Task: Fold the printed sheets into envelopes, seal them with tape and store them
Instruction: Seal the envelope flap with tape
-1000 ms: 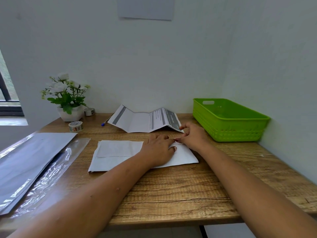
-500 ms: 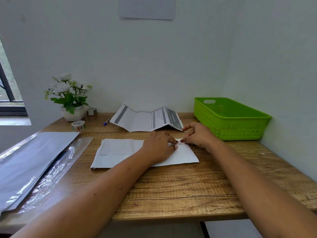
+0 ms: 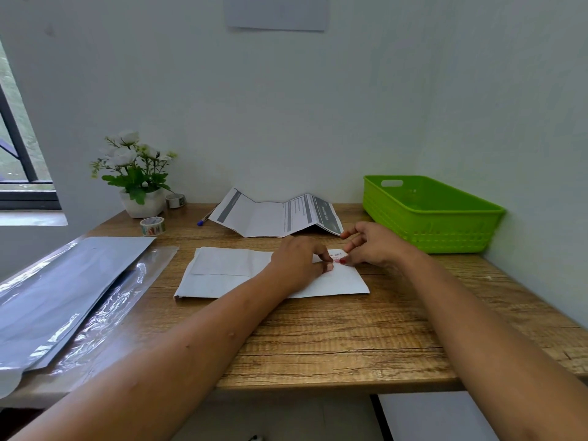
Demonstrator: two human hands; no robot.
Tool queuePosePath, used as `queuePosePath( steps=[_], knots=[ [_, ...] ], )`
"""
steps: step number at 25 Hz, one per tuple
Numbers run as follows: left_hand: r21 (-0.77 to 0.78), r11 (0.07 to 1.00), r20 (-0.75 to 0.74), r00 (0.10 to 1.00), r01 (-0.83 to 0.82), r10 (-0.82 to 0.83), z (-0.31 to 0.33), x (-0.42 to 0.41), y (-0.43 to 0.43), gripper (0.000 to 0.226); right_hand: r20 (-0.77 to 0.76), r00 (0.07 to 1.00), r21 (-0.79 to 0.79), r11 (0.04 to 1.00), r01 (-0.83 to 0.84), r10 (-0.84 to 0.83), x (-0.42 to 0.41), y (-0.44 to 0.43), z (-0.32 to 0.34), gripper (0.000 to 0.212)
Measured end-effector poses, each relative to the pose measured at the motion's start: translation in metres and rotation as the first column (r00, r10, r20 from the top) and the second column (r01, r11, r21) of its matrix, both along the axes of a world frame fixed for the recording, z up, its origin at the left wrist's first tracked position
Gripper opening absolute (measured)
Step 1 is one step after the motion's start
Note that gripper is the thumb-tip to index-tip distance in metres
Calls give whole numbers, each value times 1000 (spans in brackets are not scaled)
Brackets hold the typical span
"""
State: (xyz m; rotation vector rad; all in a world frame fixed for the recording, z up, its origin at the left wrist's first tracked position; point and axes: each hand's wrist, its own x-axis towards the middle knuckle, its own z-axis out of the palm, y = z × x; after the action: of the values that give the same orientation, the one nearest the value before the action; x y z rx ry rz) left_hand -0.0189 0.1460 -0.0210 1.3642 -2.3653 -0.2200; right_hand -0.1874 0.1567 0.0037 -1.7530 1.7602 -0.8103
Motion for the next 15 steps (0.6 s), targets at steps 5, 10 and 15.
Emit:
queuePosePath(
  steps=[5, 10, 15],
  knots=[
    [-10, 1000, -55, 998, 3, -4, -3, 0, 2, 17, 34, 999, 3, 1000, 5, -5, 1, 2, -1, 55],
    [26, 1000, -112, 994, -1, 3, 2, 4, 8, 22, 16, 999, -30, 999, 45, -45, 9, 3, -6, 54],
    [45, 999, -110, 994, 21, -16, 4, 7, 10, 34, -3, 998, -27, 998, 61, -61, 13, 1, -10, 57]
  ],
)
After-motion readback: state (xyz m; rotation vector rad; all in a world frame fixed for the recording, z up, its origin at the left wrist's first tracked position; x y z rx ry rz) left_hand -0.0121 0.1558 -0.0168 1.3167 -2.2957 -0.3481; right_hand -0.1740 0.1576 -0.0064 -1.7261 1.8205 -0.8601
